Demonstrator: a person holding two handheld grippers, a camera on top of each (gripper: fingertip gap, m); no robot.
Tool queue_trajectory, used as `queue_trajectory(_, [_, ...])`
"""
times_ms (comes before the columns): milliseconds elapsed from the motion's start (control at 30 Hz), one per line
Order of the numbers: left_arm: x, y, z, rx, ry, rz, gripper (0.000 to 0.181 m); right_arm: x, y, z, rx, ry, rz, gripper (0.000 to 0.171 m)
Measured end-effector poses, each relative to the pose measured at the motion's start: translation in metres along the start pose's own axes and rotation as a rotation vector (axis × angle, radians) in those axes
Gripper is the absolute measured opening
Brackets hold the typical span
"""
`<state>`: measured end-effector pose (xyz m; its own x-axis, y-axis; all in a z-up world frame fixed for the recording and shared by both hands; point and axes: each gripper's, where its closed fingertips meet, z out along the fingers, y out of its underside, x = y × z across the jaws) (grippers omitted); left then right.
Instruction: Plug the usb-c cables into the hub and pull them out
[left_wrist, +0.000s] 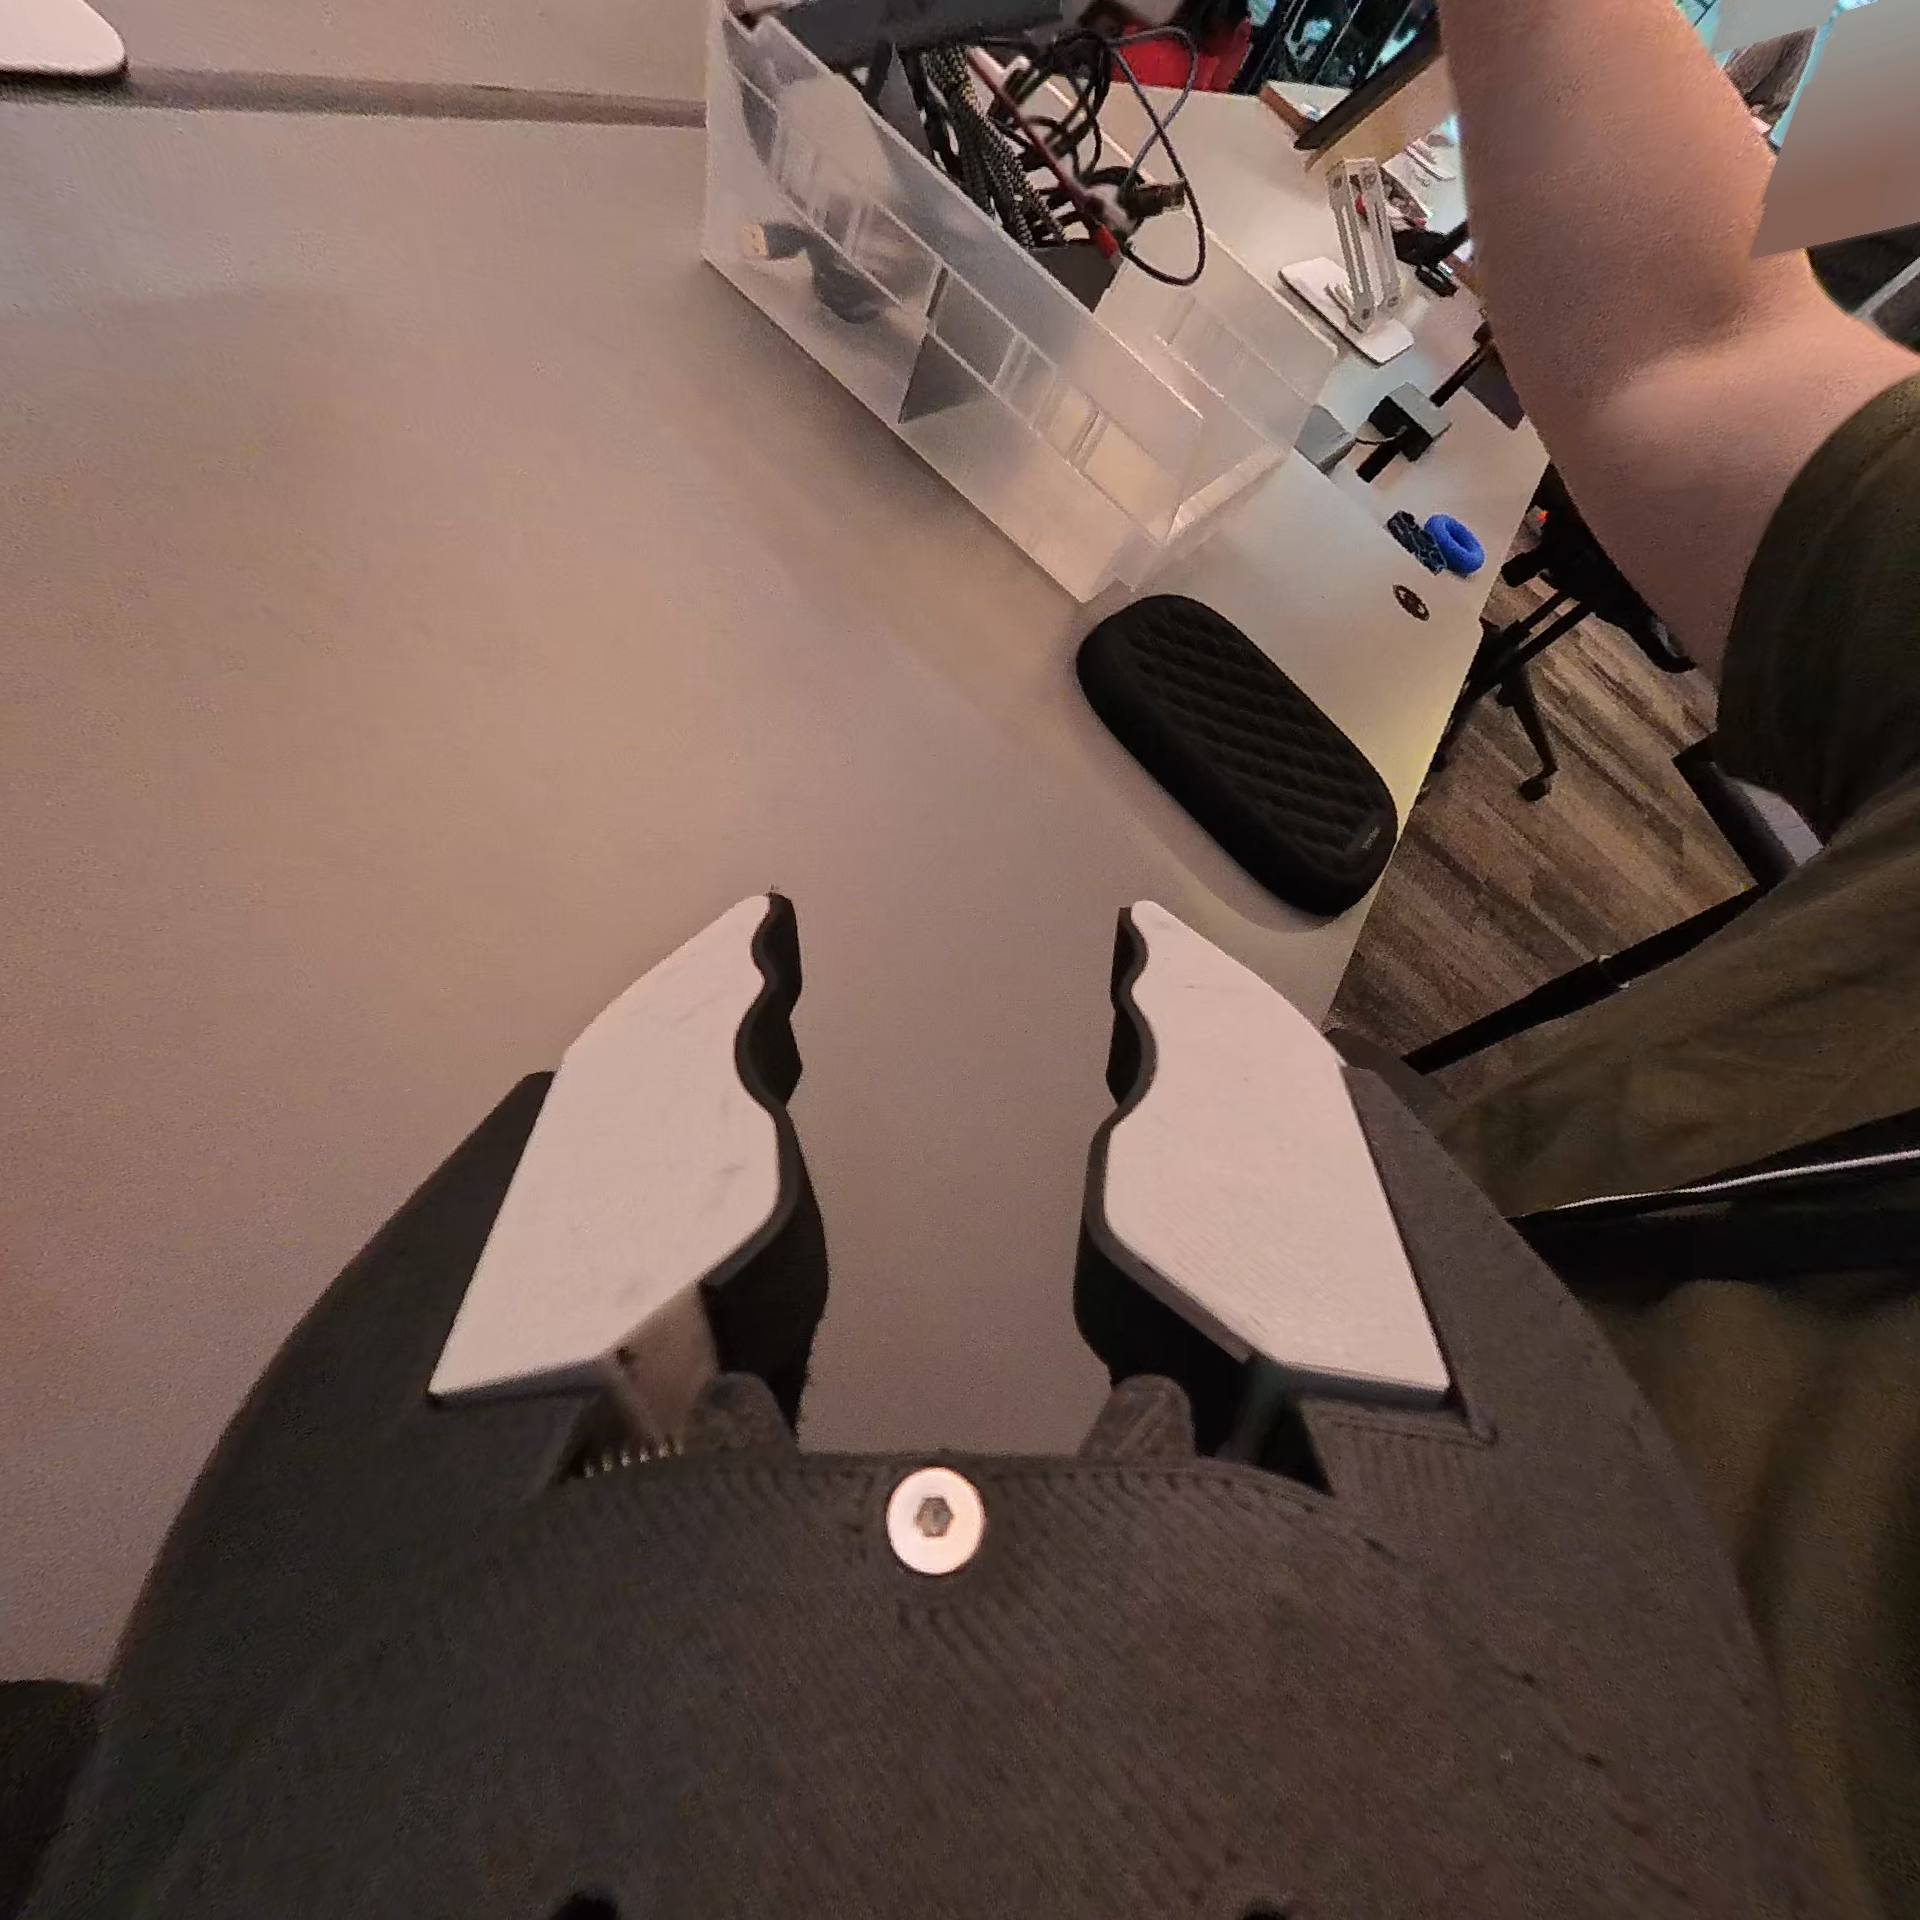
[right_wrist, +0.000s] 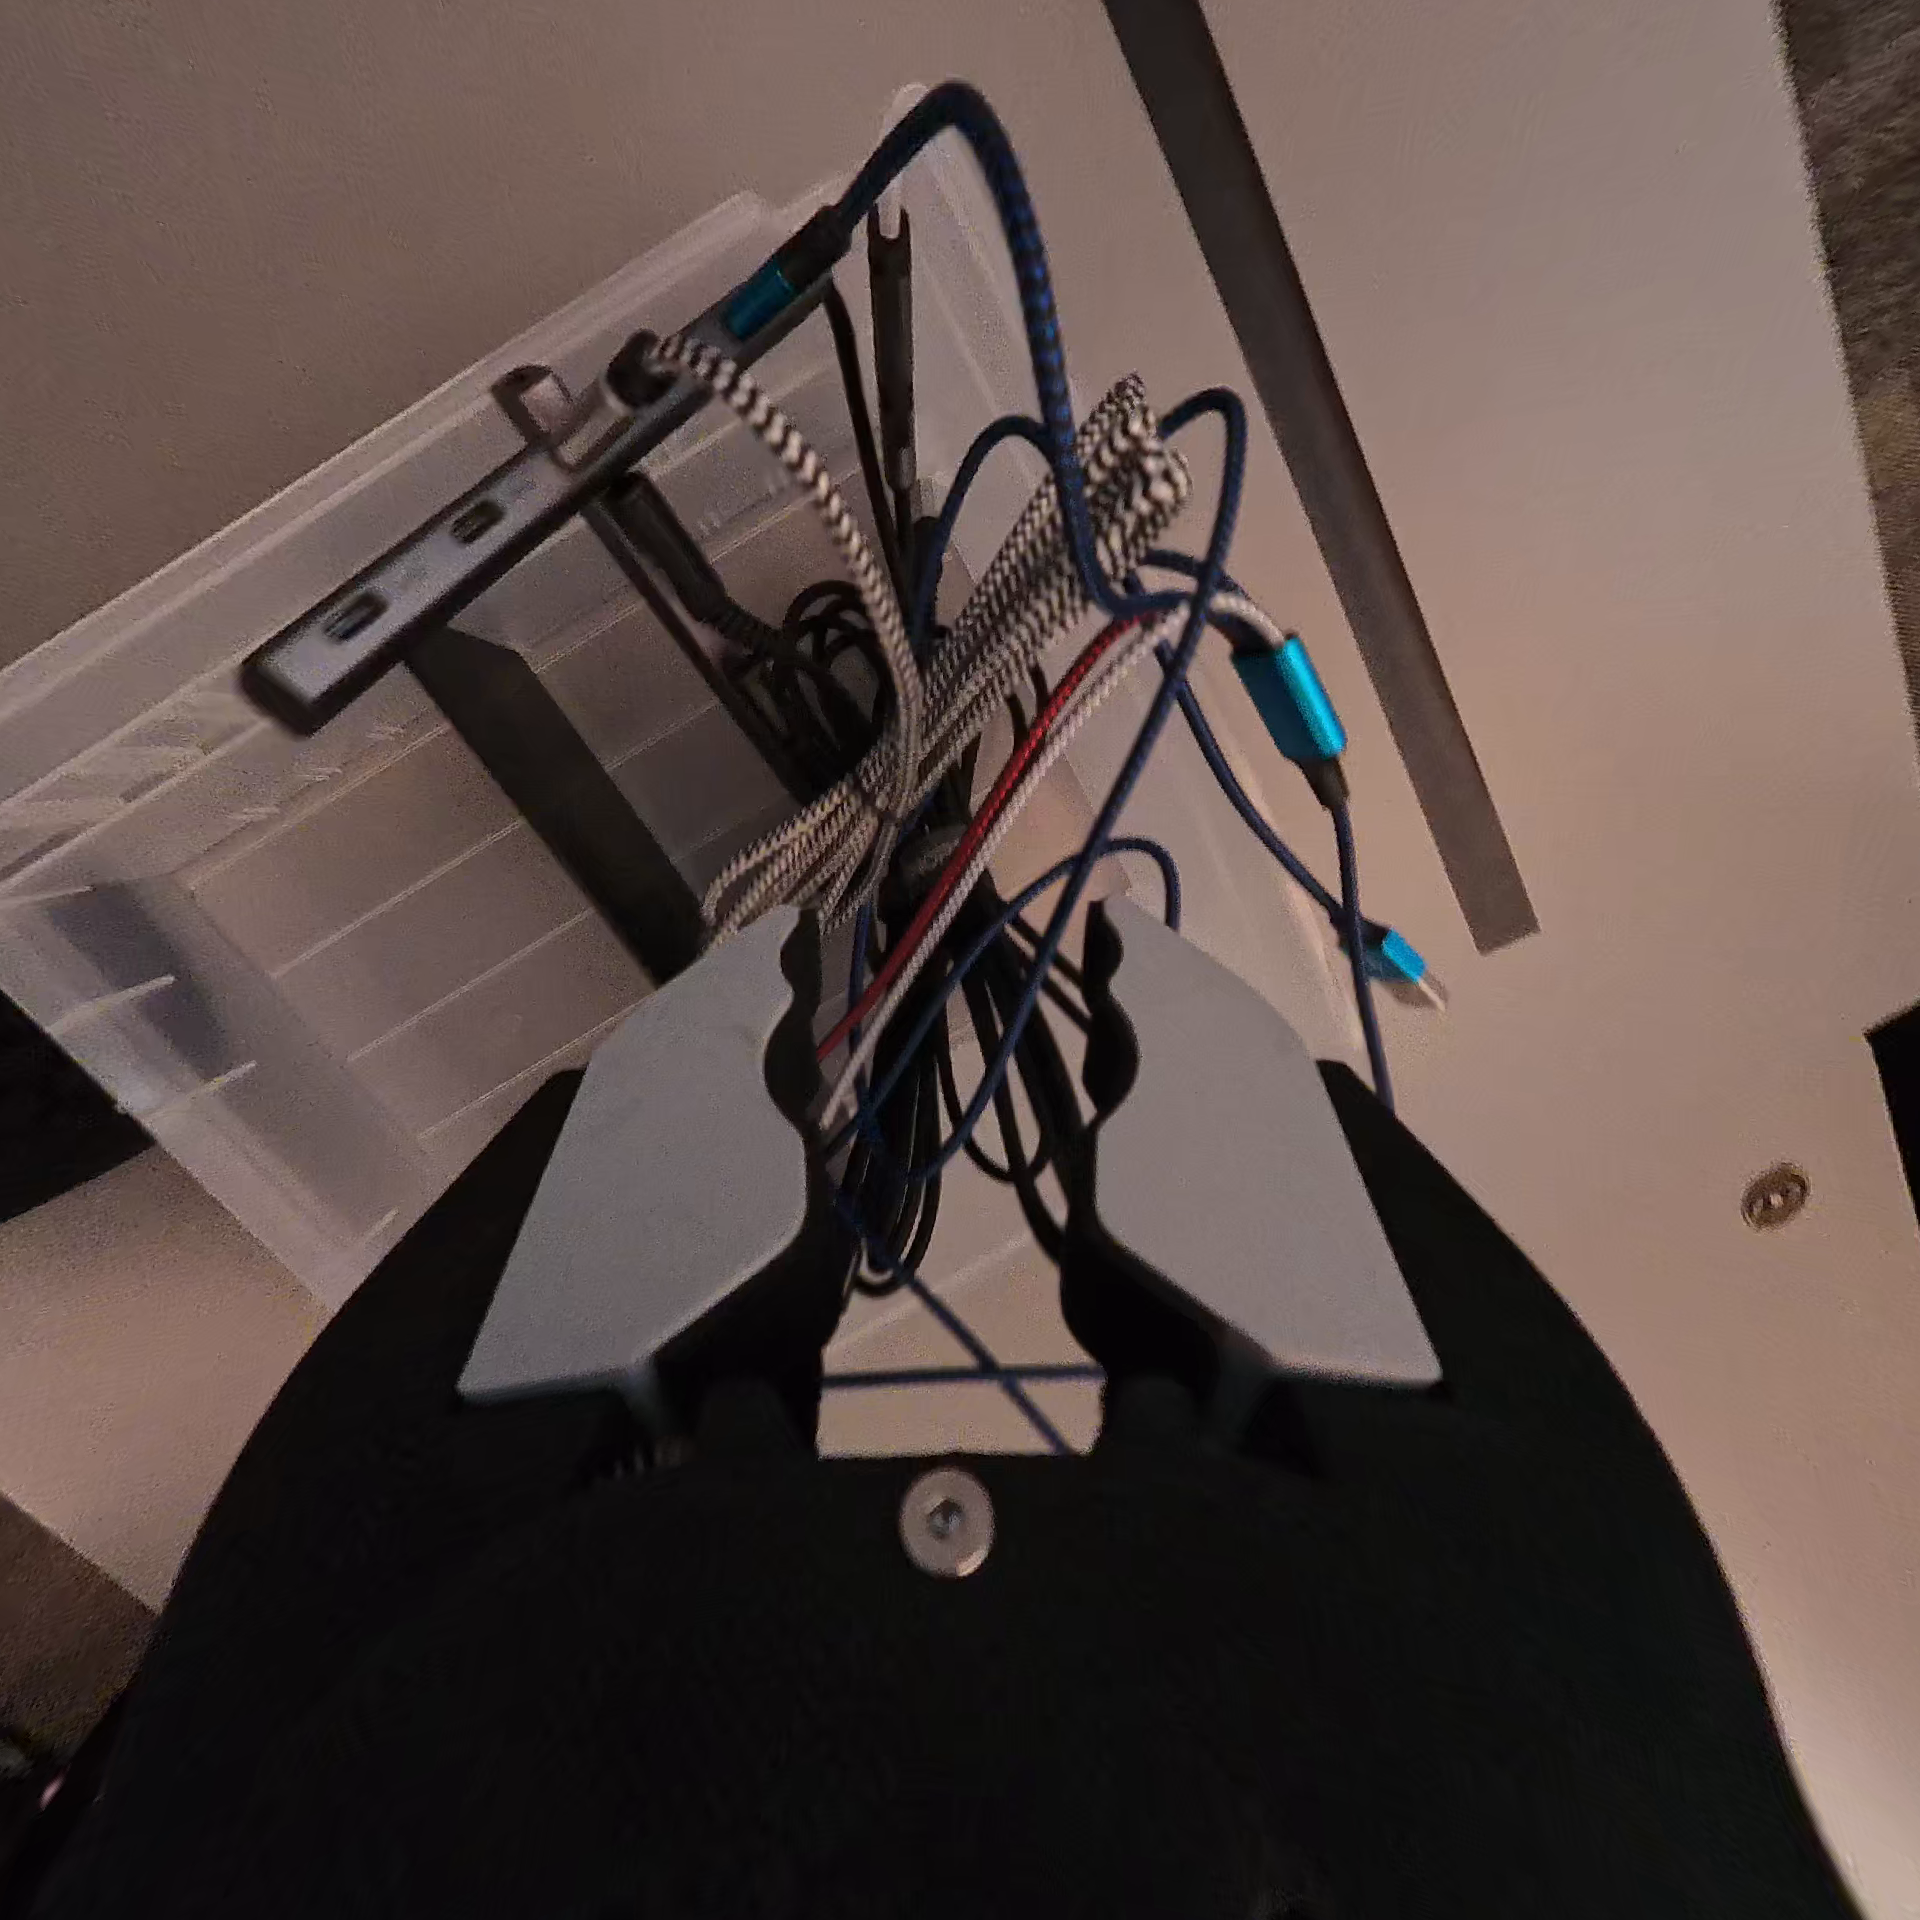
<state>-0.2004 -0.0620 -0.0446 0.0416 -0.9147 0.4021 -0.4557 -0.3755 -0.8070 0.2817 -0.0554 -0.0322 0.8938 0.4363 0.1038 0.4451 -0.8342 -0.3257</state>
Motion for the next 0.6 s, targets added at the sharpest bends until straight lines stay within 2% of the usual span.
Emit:
queue_trajectory(167, [-0.011, -0.008, -0.013, 0.02, -0.028, 0.013, 0.057, -0.007, 0.018, -0.045, 0.169, 0.098, 0.083, 0.049])
queue_trajectory(267, [-0.029, -0.016, -0.033, 0.056, -0.104, 0.022, 0.057, -0.022, 0.013, -0.082, 0.458, 0.166, 0.147, 0.049])
queue_trajectory(333, [-0.059, -0.023, -0.063, 0.068, -0.262, 0.039, 0.058, -0.04, 0.002, -0.114, 0.724, 0.236, 0.184, 0.049])
queue_trajectory(400, [-0.112, -0.035, -0.114, 0.071, -0.569, 0.098, 0.061, -0.044, 0.016, -0.132, 0.851, 0.414, 0.313, 0.049])
queue_trajectory(467, [-0.164, -0.049, -0.177, 0.082, -0.867, 0.13, 0.063, -0.045, 0.05, -0.128, 0.791, 0.598, 0.434, 0.054])
queue_trajectory(500, [-0.187, -0.052, -0.202, 0.066, -0.962, 0.114, 0.065, -0.045, 0.072, -0.119, 0.722, 0.665, 0.5, 0.059])
queue_trajectory(533, [-0.209, -0.051, -0.219, 0.028, -1.01, 0.075, 0.069, -0.047, 0.094, -0.107, 0.648, 0.687, 0.567, 0.065])
queue_trajectory(600, [-0.247, -0.044, -0.236, -0.048, -1.022, -0.032, 0.073, -0.057, 0.125, -0.077, 0.553, 0.606, 0.707, 0.069])
